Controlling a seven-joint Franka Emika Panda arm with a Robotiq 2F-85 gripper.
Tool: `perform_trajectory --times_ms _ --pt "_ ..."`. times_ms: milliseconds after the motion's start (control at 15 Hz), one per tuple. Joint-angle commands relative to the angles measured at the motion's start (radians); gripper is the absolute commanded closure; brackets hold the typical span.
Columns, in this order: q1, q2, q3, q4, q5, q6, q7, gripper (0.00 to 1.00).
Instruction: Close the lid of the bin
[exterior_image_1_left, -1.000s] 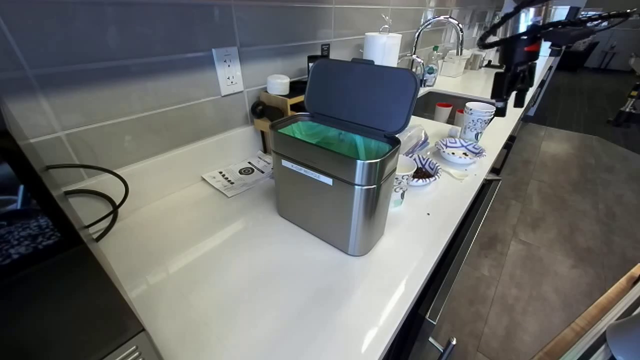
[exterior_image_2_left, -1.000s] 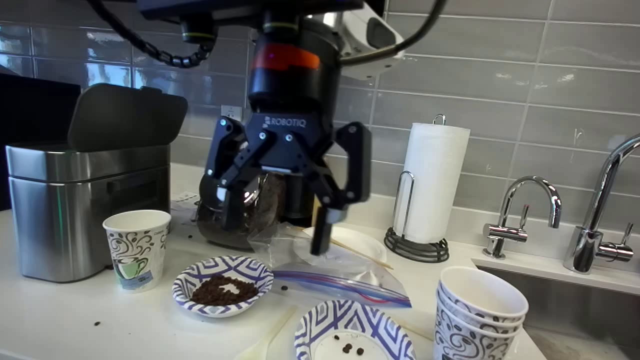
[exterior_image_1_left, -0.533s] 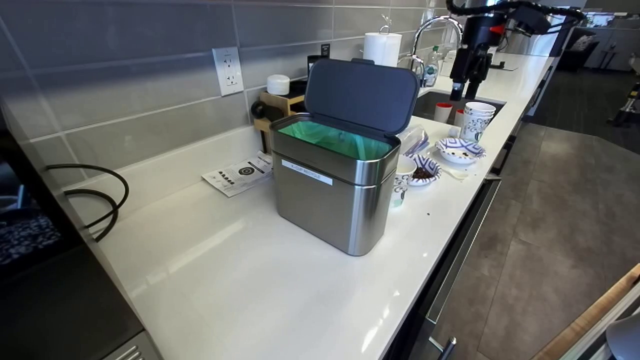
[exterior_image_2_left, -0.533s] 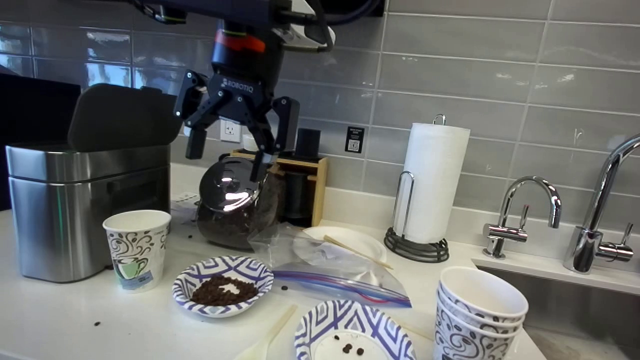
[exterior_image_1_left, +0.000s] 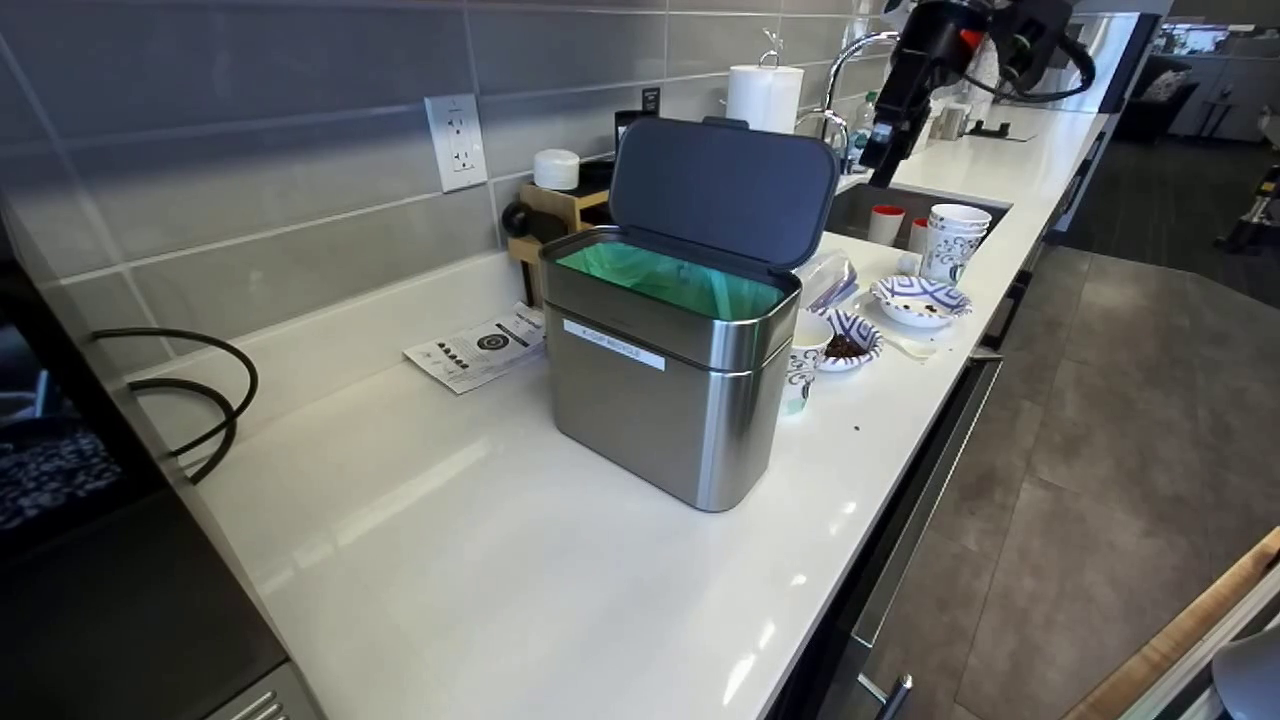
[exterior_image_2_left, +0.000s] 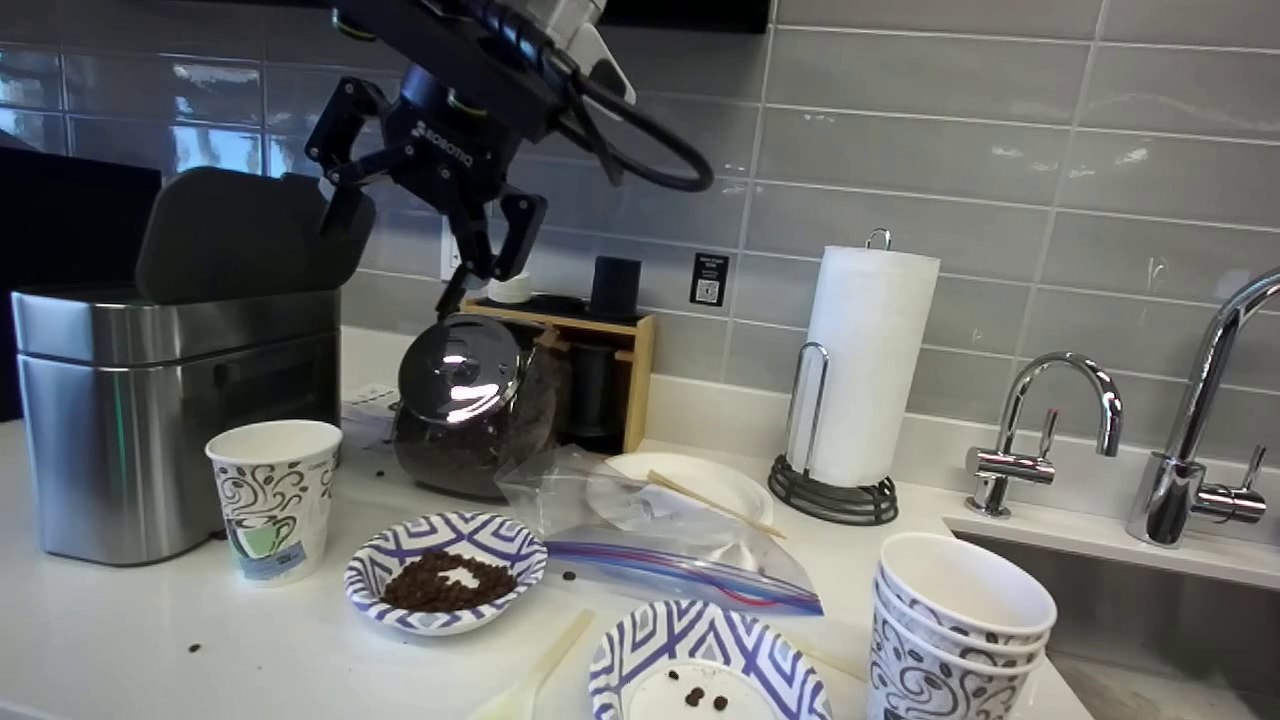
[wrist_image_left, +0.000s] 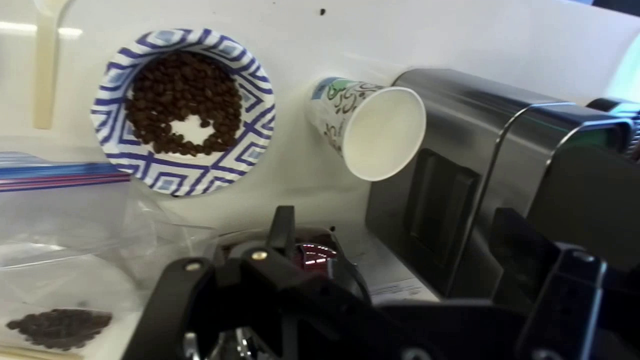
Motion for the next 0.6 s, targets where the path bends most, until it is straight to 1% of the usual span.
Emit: perform_trajectory --times_ms 0,200,267,333,400,533 --pt "0.002 0.085 -0.004 0.103 0.094 -0.166 -0.114 0.0" --pt "-0.007 0.129 0.014 0.164 0.13 -0.271 -0.128 0.0" --pt "-0.005 0.135 0.024 0.171 0.131 -0.27 -0.128 0.0" --pt "-0.004 0.132 0.036 0.169 0.12 -0.238 -0.124 0.0" --pt "-0.015 0.107 0.033 0.141 0.108 -0.231 -0.11 0.0" --pt "-0.013 0.12 0.045 0.155 0.108 -0.231 -0.11 0.0"
